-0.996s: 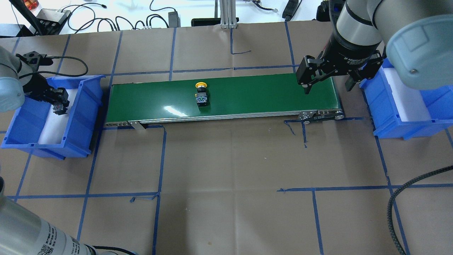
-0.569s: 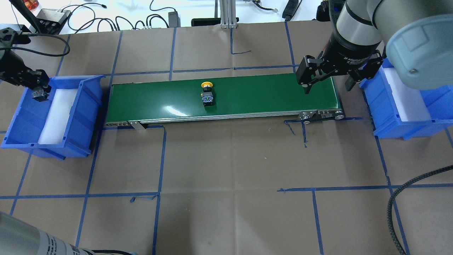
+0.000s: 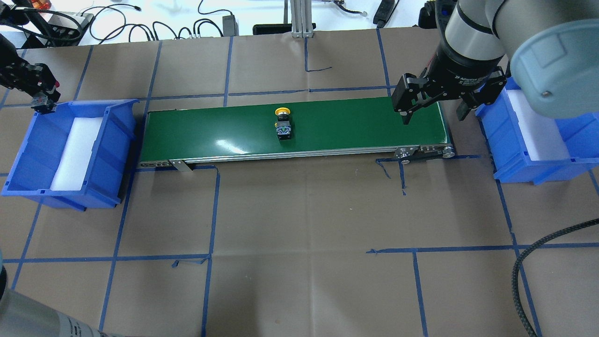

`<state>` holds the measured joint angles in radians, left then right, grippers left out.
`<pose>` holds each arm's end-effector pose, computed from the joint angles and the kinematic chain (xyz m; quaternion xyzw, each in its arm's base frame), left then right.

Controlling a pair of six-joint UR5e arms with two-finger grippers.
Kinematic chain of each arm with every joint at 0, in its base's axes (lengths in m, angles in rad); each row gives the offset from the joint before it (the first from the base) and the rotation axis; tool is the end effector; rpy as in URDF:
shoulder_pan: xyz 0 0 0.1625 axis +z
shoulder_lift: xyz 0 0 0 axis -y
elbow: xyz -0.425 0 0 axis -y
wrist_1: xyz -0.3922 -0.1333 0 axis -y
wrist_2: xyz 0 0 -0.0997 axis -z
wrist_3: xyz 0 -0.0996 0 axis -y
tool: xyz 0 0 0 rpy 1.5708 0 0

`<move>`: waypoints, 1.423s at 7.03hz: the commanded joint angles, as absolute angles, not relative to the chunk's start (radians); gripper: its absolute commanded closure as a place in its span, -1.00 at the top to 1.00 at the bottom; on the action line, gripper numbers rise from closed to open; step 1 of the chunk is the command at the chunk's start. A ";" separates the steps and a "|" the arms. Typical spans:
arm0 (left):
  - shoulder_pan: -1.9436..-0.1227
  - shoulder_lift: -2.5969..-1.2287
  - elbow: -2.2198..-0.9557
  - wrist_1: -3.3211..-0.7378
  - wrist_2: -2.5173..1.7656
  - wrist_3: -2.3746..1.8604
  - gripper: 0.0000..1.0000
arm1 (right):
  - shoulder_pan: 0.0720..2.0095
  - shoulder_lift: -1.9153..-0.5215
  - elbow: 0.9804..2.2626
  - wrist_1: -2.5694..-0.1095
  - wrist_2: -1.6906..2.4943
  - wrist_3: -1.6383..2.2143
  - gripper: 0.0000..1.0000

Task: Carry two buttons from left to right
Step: 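Lift the red button and carry it over the conveyor belt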

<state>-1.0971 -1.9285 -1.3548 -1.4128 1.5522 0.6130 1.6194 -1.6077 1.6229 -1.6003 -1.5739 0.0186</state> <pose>0.1709 -0.6297 0.4073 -0.0697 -0.9975 0.0118 0.0037 0.1560 -0.4706 0.4831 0.0150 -0.9999 0.0072 0.0013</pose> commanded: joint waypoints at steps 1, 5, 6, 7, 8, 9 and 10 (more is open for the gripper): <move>-1.205 -1.922 -1.362 -1.419 1.555 0.550 -0.89 | 1.618 -1.608 1.621 -1.603 -1.574 0.018 1.00; -1.374 -1.904 -1.460 -1.398 1.552 0.342 -0.89 | 1.615 -1.608 1.624 -1.600 -1.577 0.018 1.00; -1.374 -1.910 -1.503 -1.366 1.551 0.342 -0.89 | 1.615 -1.608 1.628 -1.600 -1.578 0.018 1.00; -1.376 -1.922 -1.558 -1.274 1.552 0.341 -0.89 | 1.615 -1.608 1.632 -1.597 -1.582 0.018 1.00; -1.376 -1.939 -1.624 -1.167 1.551 0.341 -0.89 | 1.614 -1.608 1.634 -1.597 -1.582 0.018 1.00; -1.374 -1.950 -1.678 -1.043 1.555 0.342 -0.88 | 1.615 -1.608 1.635 -1.597 -1.582 0.018 1.00; -1.373 -1.957 -1.686 -1.025 1.560 0.342 -0.88 | 1.615 -1.606 1.635 -1.597 -1.582 0.017 1.00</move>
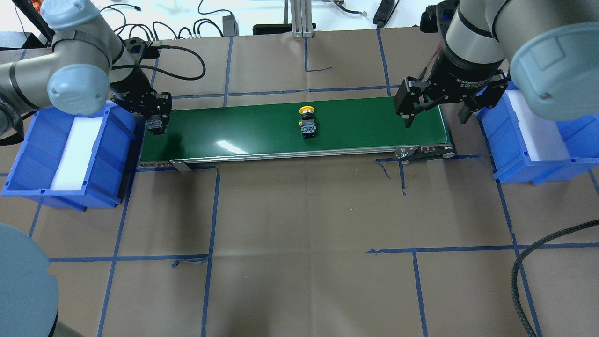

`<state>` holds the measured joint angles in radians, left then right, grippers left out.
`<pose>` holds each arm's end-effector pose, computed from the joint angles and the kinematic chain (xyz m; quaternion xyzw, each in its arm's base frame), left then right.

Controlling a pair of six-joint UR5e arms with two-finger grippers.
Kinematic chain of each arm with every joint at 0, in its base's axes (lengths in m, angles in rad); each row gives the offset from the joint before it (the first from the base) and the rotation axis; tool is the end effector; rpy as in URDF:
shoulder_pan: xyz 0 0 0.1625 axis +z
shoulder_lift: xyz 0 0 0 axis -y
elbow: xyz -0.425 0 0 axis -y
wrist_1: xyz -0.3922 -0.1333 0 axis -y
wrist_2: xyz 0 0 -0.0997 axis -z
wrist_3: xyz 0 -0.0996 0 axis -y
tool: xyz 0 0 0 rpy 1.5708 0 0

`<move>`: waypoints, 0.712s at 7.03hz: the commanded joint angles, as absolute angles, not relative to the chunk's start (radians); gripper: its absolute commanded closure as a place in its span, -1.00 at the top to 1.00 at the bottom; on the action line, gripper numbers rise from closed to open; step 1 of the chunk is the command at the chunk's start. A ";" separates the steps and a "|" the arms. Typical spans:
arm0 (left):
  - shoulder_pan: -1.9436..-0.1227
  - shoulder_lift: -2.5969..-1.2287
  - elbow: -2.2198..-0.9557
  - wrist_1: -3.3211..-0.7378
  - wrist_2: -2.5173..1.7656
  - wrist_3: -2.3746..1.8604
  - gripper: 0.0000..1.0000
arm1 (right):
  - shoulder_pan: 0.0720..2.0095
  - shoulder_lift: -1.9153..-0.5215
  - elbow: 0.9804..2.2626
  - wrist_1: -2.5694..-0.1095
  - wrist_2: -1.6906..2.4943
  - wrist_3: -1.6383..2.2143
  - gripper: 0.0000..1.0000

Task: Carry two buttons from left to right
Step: 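Lift the red button and carry it over the conveyor belt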

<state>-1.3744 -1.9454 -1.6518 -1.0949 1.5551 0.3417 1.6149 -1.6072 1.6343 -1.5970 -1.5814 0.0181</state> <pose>-0.0134 -0.6240 0.2879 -0.0727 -0.9973 0.0119 0.0049 0.1531 -0.4699 0.4769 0.0130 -0.9999 -0.0003 0.0053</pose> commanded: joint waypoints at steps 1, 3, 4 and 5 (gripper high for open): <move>-1.371 -1.963 -1.684 -1.025 1.559 0.345 -0.88 | 1.615 -1.606 1.637 -1.598 -1.582 0.017 1.00; -1.371 -1.976 -1.689 -1.023 1.557 0.348 -0.88 | 1.615 -1.606 1.631 -1.600 -1.582 0.017 1.00; -1.370 -1.977 -1.689 -1.023 1.557 0.348 -0.87 | 1.615 -1.606 1.631 -1.600 -1.582 0.017 1.00; -1.370 -1.977 -1.681 -1.023 1.559 0.348 -0.63 | 1.614 -1.606 1.629 -1.600 -1.582 0.017 1.00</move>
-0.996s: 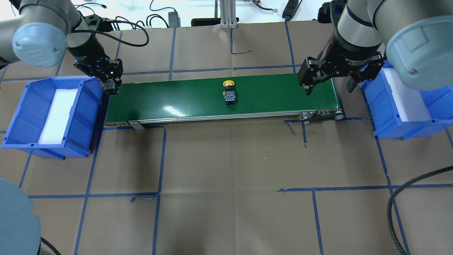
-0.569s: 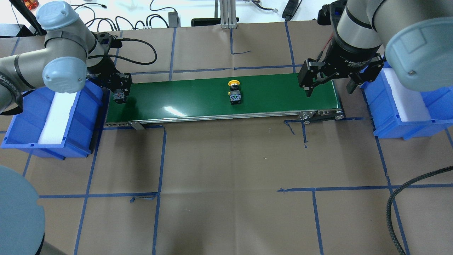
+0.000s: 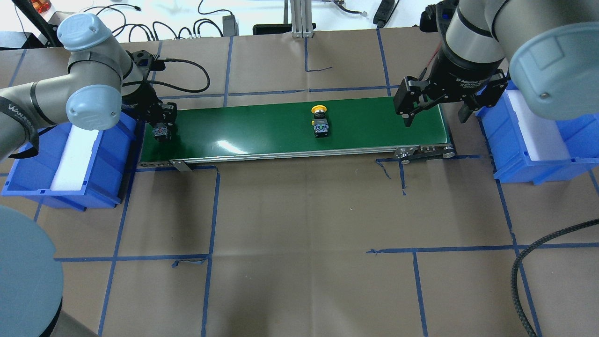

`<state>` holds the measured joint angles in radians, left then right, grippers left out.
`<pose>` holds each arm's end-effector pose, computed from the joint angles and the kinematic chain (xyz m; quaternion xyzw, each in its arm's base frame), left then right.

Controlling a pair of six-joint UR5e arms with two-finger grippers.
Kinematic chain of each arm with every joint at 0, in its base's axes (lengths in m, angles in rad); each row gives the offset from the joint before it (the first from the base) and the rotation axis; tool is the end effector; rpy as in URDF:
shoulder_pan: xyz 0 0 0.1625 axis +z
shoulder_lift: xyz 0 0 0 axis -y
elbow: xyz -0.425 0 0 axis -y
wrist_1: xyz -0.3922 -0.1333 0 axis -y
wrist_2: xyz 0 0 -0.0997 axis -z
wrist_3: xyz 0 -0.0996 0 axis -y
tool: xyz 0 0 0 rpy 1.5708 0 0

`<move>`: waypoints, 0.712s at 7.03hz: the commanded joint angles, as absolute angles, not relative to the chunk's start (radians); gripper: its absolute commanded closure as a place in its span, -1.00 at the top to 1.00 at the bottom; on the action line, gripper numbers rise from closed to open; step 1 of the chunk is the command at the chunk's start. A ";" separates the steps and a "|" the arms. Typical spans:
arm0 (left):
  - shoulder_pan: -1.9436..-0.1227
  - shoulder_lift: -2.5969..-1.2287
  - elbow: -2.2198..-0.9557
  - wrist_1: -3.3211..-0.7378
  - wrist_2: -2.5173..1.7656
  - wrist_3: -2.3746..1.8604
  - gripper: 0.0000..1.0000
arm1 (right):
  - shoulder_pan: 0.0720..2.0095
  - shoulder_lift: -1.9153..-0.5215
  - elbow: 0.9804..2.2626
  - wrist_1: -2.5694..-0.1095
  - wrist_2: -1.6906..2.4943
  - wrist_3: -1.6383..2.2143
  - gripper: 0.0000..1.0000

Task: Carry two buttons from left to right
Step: 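Release the red button onto the belt and raise the left gripper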

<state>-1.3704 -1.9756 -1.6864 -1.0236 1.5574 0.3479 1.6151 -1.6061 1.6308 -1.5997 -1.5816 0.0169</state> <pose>-0.0105 -0.6246 0.2613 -0.0738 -0.9972 0.0147 0.0028 0.1532 -0.4709 0.4784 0.0137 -0.9999 0.0023 0.0053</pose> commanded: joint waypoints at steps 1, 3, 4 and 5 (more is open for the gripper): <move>-1.370 -1.977 -1.686 -1.023 1.552 0.339 0.87 | 1.614 -1.606 1.629 -1.600 -1.583 0.017 1.00; -1.370 -1.979 -1.661 -1.029 1.560 0.337 1.00 | 1.614 -1.606 1.629 -1.600 -1.583 0.017 1.00; -1.365 -1.976 -1.631 -1.038 1.559 0.336 1.00 | 1.614 -1.606 1.629 -1.600 -1.583 0.017 1.00; -1.367 -1.959 -1.570 -1.124 1.557 0.321 1.00 | 1.614 -1.605 1.629 -1.603 -1.583 0.015 1.00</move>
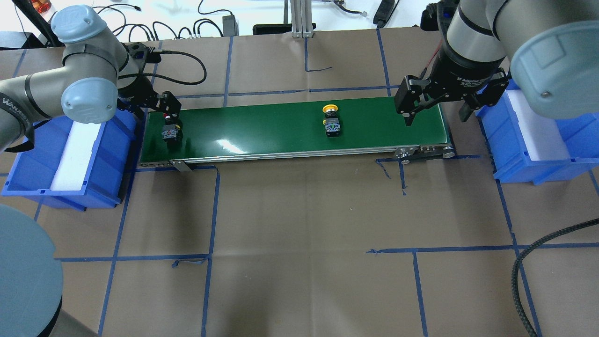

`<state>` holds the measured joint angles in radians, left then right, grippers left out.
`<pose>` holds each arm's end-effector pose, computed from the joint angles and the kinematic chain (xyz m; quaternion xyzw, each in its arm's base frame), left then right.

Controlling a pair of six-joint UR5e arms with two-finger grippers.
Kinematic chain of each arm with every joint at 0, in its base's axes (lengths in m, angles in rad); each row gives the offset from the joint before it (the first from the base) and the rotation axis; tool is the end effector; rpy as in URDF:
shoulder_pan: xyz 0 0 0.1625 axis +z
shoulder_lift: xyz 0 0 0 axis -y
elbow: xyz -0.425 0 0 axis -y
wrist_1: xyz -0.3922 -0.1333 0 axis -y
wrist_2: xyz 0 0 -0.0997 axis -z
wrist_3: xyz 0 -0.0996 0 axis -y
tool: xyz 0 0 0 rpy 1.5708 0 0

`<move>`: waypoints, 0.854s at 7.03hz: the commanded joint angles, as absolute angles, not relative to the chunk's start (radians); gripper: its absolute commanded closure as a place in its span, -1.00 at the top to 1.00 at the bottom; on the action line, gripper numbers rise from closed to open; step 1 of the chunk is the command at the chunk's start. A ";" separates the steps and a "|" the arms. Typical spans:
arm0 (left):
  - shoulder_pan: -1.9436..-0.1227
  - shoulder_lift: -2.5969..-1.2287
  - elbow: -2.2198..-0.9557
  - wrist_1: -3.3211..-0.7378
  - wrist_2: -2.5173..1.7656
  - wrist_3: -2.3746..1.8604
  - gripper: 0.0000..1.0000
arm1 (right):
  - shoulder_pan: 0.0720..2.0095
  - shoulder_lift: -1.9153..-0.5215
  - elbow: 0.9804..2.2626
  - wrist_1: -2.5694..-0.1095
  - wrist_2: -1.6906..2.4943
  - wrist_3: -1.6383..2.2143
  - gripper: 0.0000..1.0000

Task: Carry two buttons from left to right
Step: 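Release the red button onto the belt and raise the left gripper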

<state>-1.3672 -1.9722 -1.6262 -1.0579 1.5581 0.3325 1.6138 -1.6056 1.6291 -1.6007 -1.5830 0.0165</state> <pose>-0.0058 -0.6375 0.2869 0.0646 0.9975 -0.0287 0.0013 0.1525 -0.4715 0.4791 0.0132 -0.9999 0.0034 0.0060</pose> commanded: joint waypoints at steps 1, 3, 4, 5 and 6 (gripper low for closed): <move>-1.382 -1.944 -1.483 -1.267 1.552 0.254 1.00 | 1.614 -1.603 1.634 -1.612 -1.583 0.003 1.00; -1.426 -1.872 -1.358 -1.528 1.548 0.203 1.00 | 1.595 -1.524 1.626 -1.662 -1.578 0.002 1.00; -1.463 -1.835 -1.352 -1.575 1.554 0.168 1.00 | 1.586 -1.490 1.628 -1.766 -1.580 -0.008 1.00; -1.494 -1.804 -1.371 -1.589 1.551 0.123 1.00 | 1.586 -1.456 1.634 -1.867 -1.577 -0.009 1.00; -1.512 -1.778 -1.382 -1.623 1.549 0.095 1.00 | 1.586 -1.404 1.632 -1.944 -1.574 -0.009 1.00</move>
